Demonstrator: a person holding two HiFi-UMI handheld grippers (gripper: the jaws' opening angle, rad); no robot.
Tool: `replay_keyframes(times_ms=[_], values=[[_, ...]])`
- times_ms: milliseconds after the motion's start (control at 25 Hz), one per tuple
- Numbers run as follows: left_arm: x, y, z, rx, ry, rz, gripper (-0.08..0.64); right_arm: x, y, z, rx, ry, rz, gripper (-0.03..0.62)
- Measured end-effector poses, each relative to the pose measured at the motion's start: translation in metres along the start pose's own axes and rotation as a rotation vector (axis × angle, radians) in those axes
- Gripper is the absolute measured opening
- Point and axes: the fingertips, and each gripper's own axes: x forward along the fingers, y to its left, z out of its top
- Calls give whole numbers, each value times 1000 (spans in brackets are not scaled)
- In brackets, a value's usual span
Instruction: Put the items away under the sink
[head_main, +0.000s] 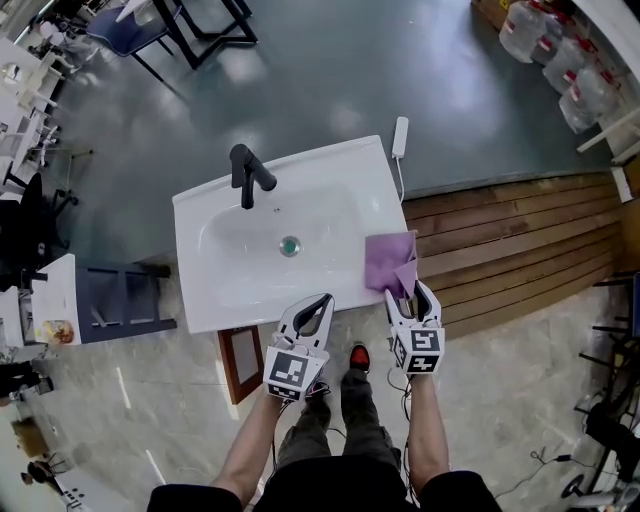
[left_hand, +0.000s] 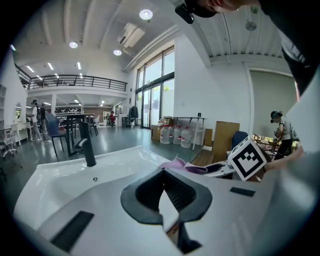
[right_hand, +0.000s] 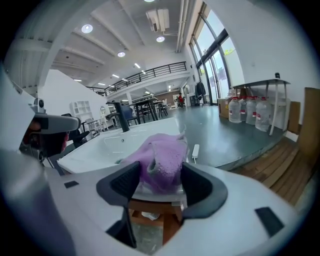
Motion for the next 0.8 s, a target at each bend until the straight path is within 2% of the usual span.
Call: replay_keyframes(times_ms=[200, 360, 480, 800], values=[[0, 3, -1, -7, 2, 1, 6, 2, 0, -1, -31, 9, -17, 246], [-1, 4, -5, -10, 6, 3, 6, 2, 0, 0, -46, -6, -23, 153], [-6, 7, -7, -14, 6, 9, 6, 2, 3, 2, -66, -20, -25, 120], [-24, 20, -2, -42, -17, 33, 6, -6, 12, 26, -117, -73, -26, 104]])
